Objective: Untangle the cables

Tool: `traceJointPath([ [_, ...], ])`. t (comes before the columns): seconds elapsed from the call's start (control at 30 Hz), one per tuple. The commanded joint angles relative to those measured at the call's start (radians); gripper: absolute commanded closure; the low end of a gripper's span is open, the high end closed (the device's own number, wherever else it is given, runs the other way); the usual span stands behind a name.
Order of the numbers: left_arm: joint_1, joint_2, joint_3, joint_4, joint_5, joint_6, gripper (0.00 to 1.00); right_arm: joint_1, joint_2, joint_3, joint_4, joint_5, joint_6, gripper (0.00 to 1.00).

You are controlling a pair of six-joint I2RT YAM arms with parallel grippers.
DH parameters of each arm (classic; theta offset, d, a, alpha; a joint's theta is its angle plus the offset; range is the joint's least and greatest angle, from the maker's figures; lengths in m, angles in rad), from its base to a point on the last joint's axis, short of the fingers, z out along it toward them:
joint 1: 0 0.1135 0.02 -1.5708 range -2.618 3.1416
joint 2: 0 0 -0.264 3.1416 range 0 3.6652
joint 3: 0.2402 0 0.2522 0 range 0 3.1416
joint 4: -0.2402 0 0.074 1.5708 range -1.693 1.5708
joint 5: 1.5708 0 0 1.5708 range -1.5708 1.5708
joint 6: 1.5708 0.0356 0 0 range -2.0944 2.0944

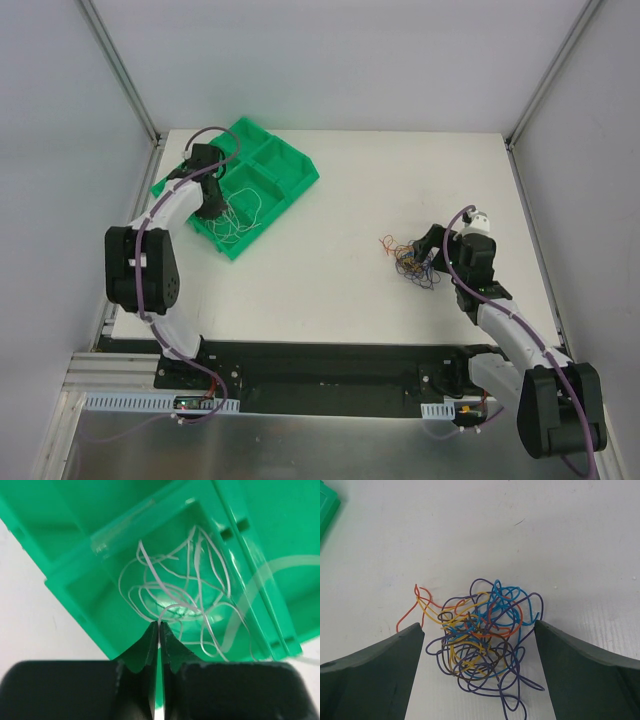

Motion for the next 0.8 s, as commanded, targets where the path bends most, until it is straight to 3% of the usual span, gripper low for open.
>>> traceJointPath([
  [0.0, 0.012, 0.084, 0.095, -0.016, -0.147, 0.021, 1.0, -0.011, -0.016, 0.001, 0.04, -0.003, 0.009, 0.05],
  [0.1, 0.027, 0.164, 0.144, -0.036, -0.167, 0.027, 1.0, -0.011, -0.015, -0.002, 0.041, -0.004, 0.009, 0.05],
  [0.4, 0.029, 0.114, 0.115, 0.001, -0.22, 0.034, 1.0, -0.011, 0.027, 0.003, 0.058, -0.018, 0.015, 0.05],
  [0.43, 0.027, 0.104, 0.118, 0.001, -0.227, 0.041, 0.94, -0.012, 0.033, 0.004, 0.06, -0.02, 0.016, 0.05],
  [0.6, 0.027, 0.012, 0.115, 0.004, -0.186, 0.065, 0.41, -0.012, 0.056, 0.012, 0.063, -0.038, 0.024, 0.05],
  [0.67, 0.021, -0.035, 0.096, 0.011, -0.161, 0.082, 0.31, -0.012, 0.057, 0.011, 0.066, -0.033, 0.021, 0.05],
  [0.77, -0.013, -0.078, 0.064, 0.056, -0.079, 0.151, 0.26, -0.012, 0.059, 0.012, 0.066, -0.027, 0.019, 0.05],
])
